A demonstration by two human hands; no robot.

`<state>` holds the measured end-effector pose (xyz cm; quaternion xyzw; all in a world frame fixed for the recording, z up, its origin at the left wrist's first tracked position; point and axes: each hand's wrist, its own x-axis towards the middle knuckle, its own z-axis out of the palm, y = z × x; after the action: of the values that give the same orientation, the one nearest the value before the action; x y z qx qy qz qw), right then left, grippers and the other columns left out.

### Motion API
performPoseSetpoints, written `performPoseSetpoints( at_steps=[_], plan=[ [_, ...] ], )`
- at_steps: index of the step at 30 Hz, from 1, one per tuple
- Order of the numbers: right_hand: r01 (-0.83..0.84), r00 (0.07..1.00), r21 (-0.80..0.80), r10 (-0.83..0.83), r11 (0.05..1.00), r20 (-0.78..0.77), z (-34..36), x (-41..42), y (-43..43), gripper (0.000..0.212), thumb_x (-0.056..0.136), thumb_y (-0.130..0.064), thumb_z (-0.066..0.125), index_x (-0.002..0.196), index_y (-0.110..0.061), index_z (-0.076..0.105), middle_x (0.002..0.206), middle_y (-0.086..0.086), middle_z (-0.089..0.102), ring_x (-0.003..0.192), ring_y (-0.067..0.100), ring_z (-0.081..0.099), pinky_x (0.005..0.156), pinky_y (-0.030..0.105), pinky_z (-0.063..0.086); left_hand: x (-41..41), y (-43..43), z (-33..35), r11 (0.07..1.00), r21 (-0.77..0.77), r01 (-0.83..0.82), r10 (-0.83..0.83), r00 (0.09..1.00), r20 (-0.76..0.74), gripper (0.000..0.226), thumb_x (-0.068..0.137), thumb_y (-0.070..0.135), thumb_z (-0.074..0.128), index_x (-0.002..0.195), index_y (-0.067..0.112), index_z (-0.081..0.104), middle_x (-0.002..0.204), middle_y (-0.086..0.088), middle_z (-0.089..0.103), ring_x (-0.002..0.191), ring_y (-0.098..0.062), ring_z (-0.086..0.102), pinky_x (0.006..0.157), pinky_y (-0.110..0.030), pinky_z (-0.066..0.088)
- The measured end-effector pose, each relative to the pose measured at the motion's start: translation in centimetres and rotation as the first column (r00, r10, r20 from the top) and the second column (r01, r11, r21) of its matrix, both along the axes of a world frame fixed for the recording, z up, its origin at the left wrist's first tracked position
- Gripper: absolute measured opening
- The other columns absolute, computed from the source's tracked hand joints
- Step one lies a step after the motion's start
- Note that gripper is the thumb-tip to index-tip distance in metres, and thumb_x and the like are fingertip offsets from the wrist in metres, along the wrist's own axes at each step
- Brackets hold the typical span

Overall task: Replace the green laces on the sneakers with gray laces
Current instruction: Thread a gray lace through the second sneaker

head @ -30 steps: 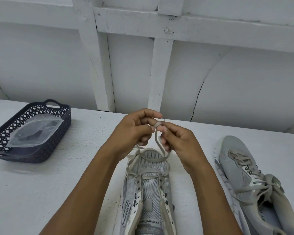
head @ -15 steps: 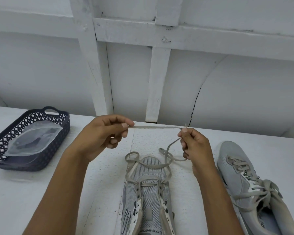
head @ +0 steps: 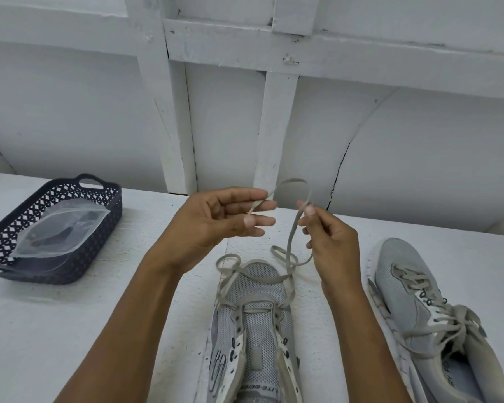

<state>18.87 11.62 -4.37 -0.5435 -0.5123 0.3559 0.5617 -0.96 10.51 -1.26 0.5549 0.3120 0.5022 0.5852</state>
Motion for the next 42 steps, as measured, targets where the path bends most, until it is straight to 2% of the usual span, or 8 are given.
performPoseSetpoints(
  at_steps=[5,11,17,23,28,32,36,42],
  plan=[
    [0.086,0.99,0.001,-0.085,0.996,0.109,-0.2,0.6,-0.1,0.029,0.098,-0.039,0.057,0.071,-0.037,0.067,0.076,0.01,0.067,0.066,0.013,0.052,0.071,0.049,0.052,-0.3,-0.2,0.5,1.0,0.03,-0.003,0.001,0.998,0.061,0.042,0.082,-0.006,0.065,0.122,0.004,0.061,0.121,-0.015,0.07,0.107,-0.03,0.07,0.082,-0.031,0.058],
    [0.058,0.992,0.082,-0.066,0.995,0.106,0.8,-0.1,-0.6,0.017,0.099,-0.039,0.054,0.092,-0.051,0.063,0.092,-0.014,0.07,0.086,-0.008,0.06,0.073,0.011,0.043,0.8,-0.1,0.4,0.992,0.0,-0.123,0.122,0.986,-0.11,0.02,0.089,0.008,0.062,0.107,0.002,0.069,0.099,-0.014,0.076,0.089,-0.029,0.074,0.072,-0.031,0.06],
    [-0.228,0.968,0.06,0.22,0.972,0.117,1.1,-0.7,-1.2,0.02,0.097,-0.039,0.052,0.106,-0.04,0.071,0.107,-0.013,0.073,0.103,0.002,0.064,0.074,0.007,0.046,1.9,-0.1,0.3,0.985,0.008,-0.174,0.168,0.936,-0.309,0.013,0.098,0.008,0.059,0.11,0.009,0.056,0.062,-0.007,0.063,0.048,-0.017,0.051,0.05,-0.025,0.044],
    [-0.315,0.946,0.059,0.308,0.947,0.099,1.2,-2.4,-1.8,0.025,0.099,-0.037,0.05,0.097,-0.028,0.073,0.073,-0.006,0.069,0.069,0.015,0.067,0.067,0.032,0.057,3.2,-0.2,0.4,0.986,-0.035,-0.163,0.15,0.958,-0.245,0.01,0.101,0.016,0.054,0.106,0.008,0.048,0.057,-0.002,0.052,0.044,-0.011,0.038,0.045,-0.021,0.033],
    [-0.255,0.957,0.055,0.244,0.965,0.158,1.5,-1.9,-1.8,0.029,0.1,-0.037,0.052,0.075,-0.037,0.067,0.056,-0.009,0.047,0.056,0.012,0.04,0.056,0.031,0.038,2.6,-0.5,0.7,0.998,-0.029,-0.049,0.047,0.994,-0.096,0.014,0.098,0.013,0.057,0.107,0.002,0.058,0.077,-0.007,0.063,0.059,-0.017,0.052,0.059,-0.026,0.045],
    [-0.273,0.955,0.043,0.266,0.961,0.129,1.7,-1.9,-1.9,0.03,0.102,-0.035,0.05,0.077,-0.03,0.067,0.058,-0.012,0.046,0.057,0.008,0.041,0.058,0.03,0.039,2.6,-0.5,0.9,0.983,0.053,-0.177,0.183,0.969,-0.166,0.013,0.097,0.005,0.058,0.105,0.001,0.068,0.078,-0.007,0.07,0.059,-0.015,0.056,0.058,-0.024,0.047],
    [-0.301,0.95,0.025,0.297,0.953,0.099,1.9,-2.5,-2.1,0.03,0.102,-0.035,0.046,0.079,-0.034,0.066,0.063,-0.009,0.053,0.058,0.009,0.047,0.054,0.024,0.043,2.9,-0.6,0.9,0.941,0.092,-0.327,0.339,0.912,-0.231,0.01,0.09,0.021,0.07,0.095,0.019,0.078,0.081,0.003,0.076,0.063,-0.02,0.047,0.055,-0.028,0.043],
    [-0.351,0.935,-0.01,0.351,0.936,0.059,1.8,-2.3,-1.9,0.039,0.104,-0.033,0.042,0.076,-0.016,0.063,0.065,-0.005,0.057,0.057,0.007,0.049,0.055,0.017,0.042,2.6,-0.1,0.6,0.946,0.094,-0.309,0.323,0.905,-0.278,0.015,0.085,0.024,0.073,0.098,0.018,0.08,0.077,0.011,0.069,0.066,-0.005,0.055,0.057,-0.015,0.042]
  ],
)
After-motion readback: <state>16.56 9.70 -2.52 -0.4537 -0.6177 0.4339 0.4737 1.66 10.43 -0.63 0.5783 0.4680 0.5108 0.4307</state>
